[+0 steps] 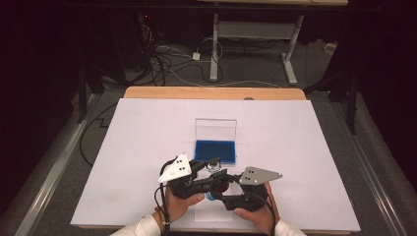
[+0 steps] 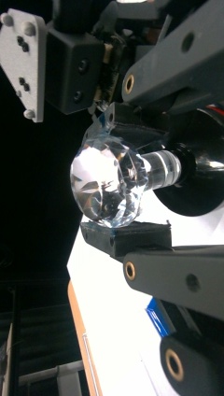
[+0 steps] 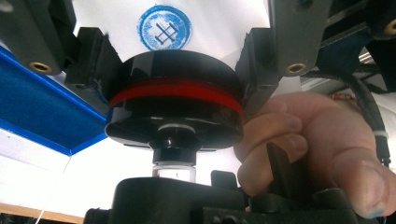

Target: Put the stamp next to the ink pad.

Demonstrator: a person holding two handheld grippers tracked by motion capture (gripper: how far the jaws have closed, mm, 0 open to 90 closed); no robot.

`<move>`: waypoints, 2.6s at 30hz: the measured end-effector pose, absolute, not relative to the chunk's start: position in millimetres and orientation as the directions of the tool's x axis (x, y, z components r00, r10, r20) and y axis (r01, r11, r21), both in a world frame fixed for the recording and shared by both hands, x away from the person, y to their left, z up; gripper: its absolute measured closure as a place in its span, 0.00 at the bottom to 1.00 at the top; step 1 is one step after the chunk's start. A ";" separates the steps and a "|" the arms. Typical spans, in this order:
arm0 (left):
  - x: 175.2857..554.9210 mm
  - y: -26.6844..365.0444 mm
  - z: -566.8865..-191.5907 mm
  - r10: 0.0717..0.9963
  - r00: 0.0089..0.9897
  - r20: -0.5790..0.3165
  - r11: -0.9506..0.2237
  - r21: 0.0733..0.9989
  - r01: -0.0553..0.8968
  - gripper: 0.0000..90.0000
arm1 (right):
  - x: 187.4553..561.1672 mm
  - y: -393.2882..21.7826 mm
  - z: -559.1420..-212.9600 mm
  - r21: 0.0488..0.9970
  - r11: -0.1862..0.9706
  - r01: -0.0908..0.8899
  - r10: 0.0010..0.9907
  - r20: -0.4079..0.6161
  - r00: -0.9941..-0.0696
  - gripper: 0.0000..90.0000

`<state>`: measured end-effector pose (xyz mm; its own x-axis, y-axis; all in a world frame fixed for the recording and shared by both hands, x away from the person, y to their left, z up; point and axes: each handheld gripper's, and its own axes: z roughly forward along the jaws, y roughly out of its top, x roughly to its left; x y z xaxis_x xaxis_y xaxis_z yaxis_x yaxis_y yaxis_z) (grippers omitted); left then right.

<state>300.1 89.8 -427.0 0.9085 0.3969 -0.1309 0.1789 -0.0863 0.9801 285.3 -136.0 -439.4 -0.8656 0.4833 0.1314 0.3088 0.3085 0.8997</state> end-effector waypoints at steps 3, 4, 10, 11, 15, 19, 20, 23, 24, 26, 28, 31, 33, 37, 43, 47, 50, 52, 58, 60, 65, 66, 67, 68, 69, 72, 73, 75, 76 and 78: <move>299.7 89.1 -423.4 0.394 0.912 -0.117 -0.119 0.977 0.177 0.61 | 285.0 -135.7 -439.0 0.898 0.315 0.308 0.484 0.127 -0.866 0.43; 299.7 89.1 -423.4 0.394 0.912 -0.117 -0.119 0.977 0.177 0.61 | 285.0 -135.7 -439.0 0.898 0.315 0.308 0.484 0.127 -0.866 0.43; 302.6 88.6 -422.5 0.398 0.911 -0.108 -0.182 0.964 0.194 0.61 | 286.6 -134.4 -441.5 0.884 0.347 0.313 0.499 0.108 -0.860 0.43; 303.4 88.2 -422.3 0.405 0.909 -0.101 -0.211 0.957 0.200 0.61 | 287.4 -134.3 -442.3 0.881 0.353 0.314 0.499 0.107 -0.860 0.43; 305.4 87.0 -424.6 0.404 0.910 -0.094 -0.244 0.948 0.206 0.61 | 291.1 -133.5 -447.2 0.868 0.389 0.308 0.496 0.084 -0.864 0.43; 305.5 84.8 -428.6 0.396 0.916 -0.067 -0.288 0.938 0.193 0.61 | 292.4 -132.6 -449.8 0.848 0.439 0.297 0.500 0.044 -0.865 0.43; 305.0 84.6 -429.0 0.396 0.916 -0.065 -0.288 0.938 0.191 0.61 | 291.9 -132.5 -450.1 0.846 0.443 0.298 0.502 0.041 -0.864 0.43; 301.8 82.3 -428.6 0.400 0.916 -0.034 -0.311 0.935 0.170 0.61 | 291.0 -131.9 -451.2 0.842 0.449 0.300 0.505 0.038 -0.862 0.43; 301.1 82.0 -428.2 0.395 0.918 -0.031 -0.313 0.935 0.166 0.61 | 290.5 -131.8 -451.5 0.843 0.446 0.300 0.506 0.039 -0.862 0.43; 300.5 81.8 -428.2 0.396 0.918 -0.026 -0.316 0.934 0.163 0.61 | 290.2 -131.3 -451.4 0.842 0.445 0.304 0.503 0.046 -0.863 0.43; 299.2 82.5 -427.8 0.410 0.912 -0.032 -0.302 0.938 0.168 0.61 | 290.2 -130.4 -451.0 0.841 0.443 0.311 0.503 0.053 -0.862 0.43; 296.9 83.0 -426.2 0.425 0.905 -0.026 -0.283 0.946 0.160 0.61 | 291.6 -132.1 -449.4 0.854 0.412 0.318 0.515 0.070 -0.854 0.43; 295.9 82.1 -425.9 0.429 0.903 -0.025 -0.277 0.948 0.157 0.61 | 292.4 -133.7 -448.7 0.855 0.409 0.320 0.503 0.081 -0.860 0.43; 298.4 79.8 -427.0 0.413 0.910 -0.034 -0.291 0.942 0.168 0.61 | 291.6 -132.1 -449.7 0.850 0.424 0.314 0.500 0.069 -0.863 0.43; 305.4 84.5 -427.7 0.380 0.919 -0.107 -0.282 0.933 0.225 0.61 | 288.7 -134.2 -446.4 0.843 0.465 0.272 0.507 -0.002 -0.862 0.43; 306.6 83.8 -429.1 0.362 0.924 -0.120 -0.287 0.929 0.233 0.61 | 286.5 -133.4 -446.2 0.834 0.487 0.259 0.506 -0.029 -0.862 0.43; 307.1 83.4 -430.4 0.348 0.929 -0.127 -0.296 0.925 0.237 0.61 | 283.9 -131.4 -446.4 0.828 0.505 0.244 0.508 -0.055 -0.860 0.43; 306.9 82.3 -430.7 0.349 0.928 -0.130 -0.301 0.922 0.242 0.61 | 282.5 -129.8 -446.0 0.821 0.526 0.222 0.495 -0.084 -0.865 0.42; 307.4 80.2 -432.9 0.338 0.931 -0.137 -0.311 0.918 0.247 0.61 | 279.7 -125.3 -444.8 0.819 0.538 0.201 0.471 -0.093 -0.877 0.40; 307.8 80.2 -432.4 0.339 0.932 -0.131 -0.324 0.914 0.246 0.61 | 280.4 -124.8 -446.9 0.816 0.542 0.200 0.473 -0.099 -0.876 0.40; 308.1 80.4 -428.2 0.345 0.933 -0.099 -0.339 0.914 0.222 0.61 | 284.0 -127.4 -445.8 0.824 0.533 0.194 0.464 -0.093 -0.881 0.40; 308.3 80.8 -427.2 0.347 0.933 -0.097 -0.338 0.915 0.221 0.61 | 283.9 -127.5 -445.4 0.822 0.538 0.186 0.461 -0.102 -0.881 0.40; 308.3 80.8 -427.2 0.347 0.933 -0.097 -0.338 0.915 0.221 0.61 | 283.9 -127.5 -445.4 0.822 0.538 0.186 0.461 -0.102 -0.881 0.40; 308.0 81.6 -425.0 0.353 0.932 -0.083 -0.337 0.918 0.209 0.61 | 285.4 -128.2 -445.9 0.827 0.526 0.198 0.472 -0.090 -0.877 0.40; 307.9 82.4 -423.6 0.358 0.930 -0.079 -0.333 0.920 0.206 0.61 | 286.4 -128.7 -446.4 0.826 0.525 0.203 0.474 -0.086 -0.876 0.38; 308.5 84.7 -420.2 0.365 0.929 -0.065 -0.334 0.922 0.196 0.61 | 287.6 -129.1 -447.3 0.831 0.514 0.211 0.473 -0.070 -0.879 0.34; 308.5 84.7 -420.2 0.365 0.929 -0.065 -0.334 0.922 0.196 0.61 | 287.3 -128.9 -447.3 0.831 0.515 0.209 0.471 -0.071 -0.879 0.34; 309.2 85.6 -419.0 0.364 0.929 -0.061 -0.339 0.921 0.193 0.61 | 286.5 -127.5 -447.8 0.831 0.518 0.202 0.466 -0.076 -0.881 0.32; 308.9 85.5 -418.7 0.365 0.930 -0.055 -0.343 0.920 0.189 0.61 | 286.5 -127.5 -447.8 0.831 0.518 0.202 0.466 -0.076 -0.881 0.32; 308.5 85.2 -417.9 0.367 0.929 -0.043 -0.351 0.918 0.182 0.61 | 286.2 -126.8 -448.8 0.828 0.524 0.200 0.468 -0.084 -0.880 0.29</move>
